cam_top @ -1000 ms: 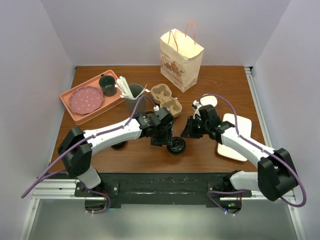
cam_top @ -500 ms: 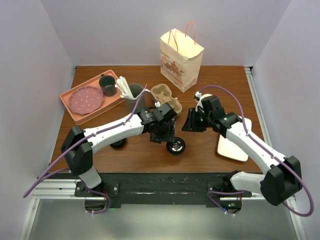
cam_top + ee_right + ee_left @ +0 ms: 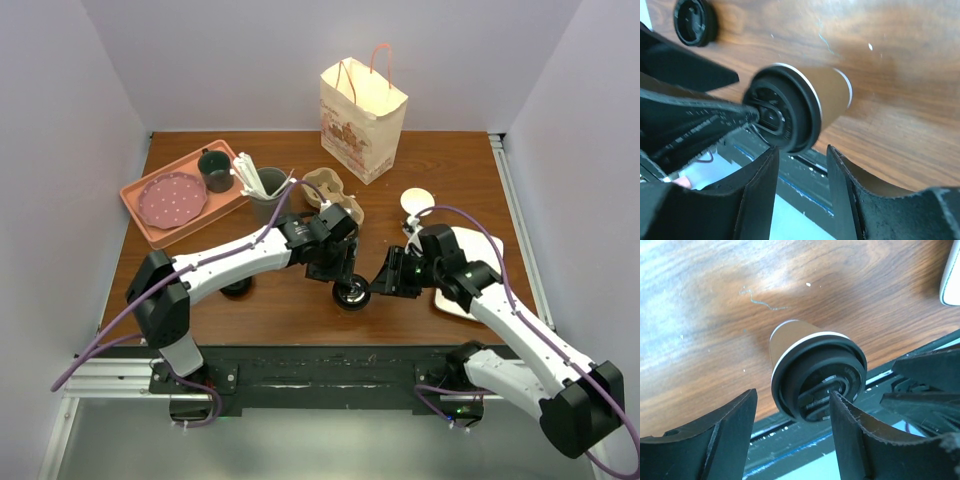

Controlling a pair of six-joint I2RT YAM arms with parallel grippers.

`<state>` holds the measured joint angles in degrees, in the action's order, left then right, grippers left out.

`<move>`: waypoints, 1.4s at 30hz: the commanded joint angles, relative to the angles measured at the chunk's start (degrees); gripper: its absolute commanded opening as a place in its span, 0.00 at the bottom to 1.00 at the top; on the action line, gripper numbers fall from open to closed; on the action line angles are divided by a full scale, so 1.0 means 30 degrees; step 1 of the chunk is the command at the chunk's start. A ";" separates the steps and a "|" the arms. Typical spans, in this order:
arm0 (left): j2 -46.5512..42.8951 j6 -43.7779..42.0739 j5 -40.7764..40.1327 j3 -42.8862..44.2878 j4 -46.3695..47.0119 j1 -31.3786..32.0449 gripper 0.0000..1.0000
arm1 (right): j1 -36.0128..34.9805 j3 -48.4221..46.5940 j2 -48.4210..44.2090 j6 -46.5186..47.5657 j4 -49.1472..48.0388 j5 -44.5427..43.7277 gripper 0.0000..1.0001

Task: Pack the takeout coffee

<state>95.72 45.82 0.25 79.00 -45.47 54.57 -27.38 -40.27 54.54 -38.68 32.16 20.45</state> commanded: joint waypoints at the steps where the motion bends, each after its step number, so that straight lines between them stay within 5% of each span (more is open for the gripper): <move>1: 0.0641 -0.1678 -0.0025 0.0591 0.0772 0.0122 0.62 | -0.0015 0.0503 -0.0486 -0.0731 -0.0643 0.0802 0.47; 25: 0.0290 -0.1095 -0.0787 -0.1635 0.1095 0.0151 0.59 | 0.0014 0.3198 -0.0135 -0.1288 -0.2605 0.0920 0.34; 42: -0.1146 0.0663 -0.0933 -0.4947 0.1712 0.0122 0.58 | 0.0014 0.4284 0.2267 -0.0907 -0.2192 -0.2948 0.22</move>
<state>91.35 47.42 0.36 67.35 -34.37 54.78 -27.44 -30.09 58.43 -43.16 22.92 18.94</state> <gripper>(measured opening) 0.588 0.218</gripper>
